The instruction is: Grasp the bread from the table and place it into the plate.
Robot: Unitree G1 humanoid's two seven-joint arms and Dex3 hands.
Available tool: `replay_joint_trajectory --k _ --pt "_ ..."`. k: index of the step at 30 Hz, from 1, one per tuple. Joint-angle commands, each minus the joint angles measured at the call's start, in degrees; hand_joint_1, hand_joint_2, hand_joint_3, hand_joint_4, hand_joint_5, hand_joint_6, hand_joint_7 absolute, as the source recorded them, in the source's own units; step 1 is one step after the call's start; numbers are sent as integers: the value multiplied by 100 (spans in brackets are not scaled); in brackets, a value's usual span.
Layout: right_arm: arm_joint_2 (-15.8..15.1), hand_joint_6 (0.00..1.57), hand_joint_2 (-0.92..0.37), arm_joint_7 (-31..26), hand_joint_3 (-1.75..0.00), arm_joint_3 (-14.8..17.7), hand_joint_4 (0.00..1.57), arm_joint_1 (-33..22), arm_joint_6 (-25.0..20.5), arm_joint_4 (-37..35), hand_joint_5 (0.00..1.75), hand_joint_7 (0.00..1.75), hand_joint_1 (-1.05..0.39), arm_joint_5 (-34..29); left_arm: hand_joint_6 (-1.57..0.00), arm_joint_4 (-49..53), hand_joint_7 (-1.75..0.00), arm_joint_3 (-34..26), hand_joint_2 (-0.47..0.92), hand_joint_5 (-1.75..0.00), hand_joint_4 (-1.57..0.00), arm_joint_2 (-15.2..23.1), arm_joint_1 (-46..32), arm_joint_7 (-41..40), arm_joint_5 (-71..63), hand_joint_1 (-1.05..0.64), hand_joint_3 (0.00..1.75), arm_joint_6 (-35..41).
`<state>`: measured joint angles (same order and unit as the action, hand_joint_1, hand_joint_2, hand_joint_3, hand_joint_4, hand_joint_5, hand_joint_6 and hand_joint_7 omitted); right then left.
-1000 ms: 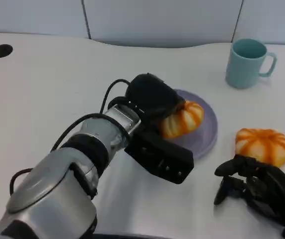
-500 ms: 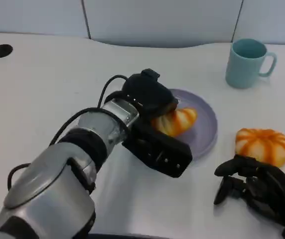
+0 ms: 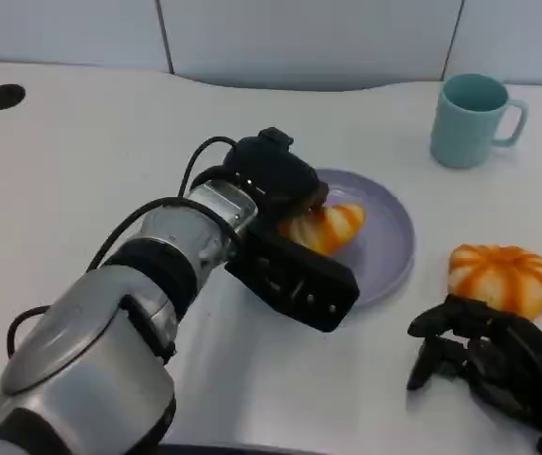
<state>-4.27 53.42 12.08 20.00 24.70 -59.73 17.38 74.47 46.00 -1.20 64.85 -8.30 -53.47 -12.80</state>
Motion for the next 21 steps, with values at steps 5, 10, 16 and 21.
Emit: replay_joint_trajectory --k 5,10,16,21 --pt "-43 77 -92 -84 -12 -35 64 -145 -150 -120 137 84 -54 -84 -32 -74 0 19 92 -70 0 107 199 282 -10 -93 18 42" --pt "-35 76 -92 0 -12 -2 64 -122 -201 -173 137 84 -53 -17 -26 -91 0 -25 92 -60 0 124 199 359 35 -94 16 17" --pt "-39 76 -92 -43 -11 -8 65 -115 -158 -181 138 84 -54 -62 -27 -127 -1 -70 92 -64 0 177 167 214 58 -93 15 23" --pt "-31 76 -92 -4 -12 15 65 -102 -161 -207 136 85 -55 -31 -27 -266 -1 -494 92 -62 0 365 9 84 476 -89 15 -202"
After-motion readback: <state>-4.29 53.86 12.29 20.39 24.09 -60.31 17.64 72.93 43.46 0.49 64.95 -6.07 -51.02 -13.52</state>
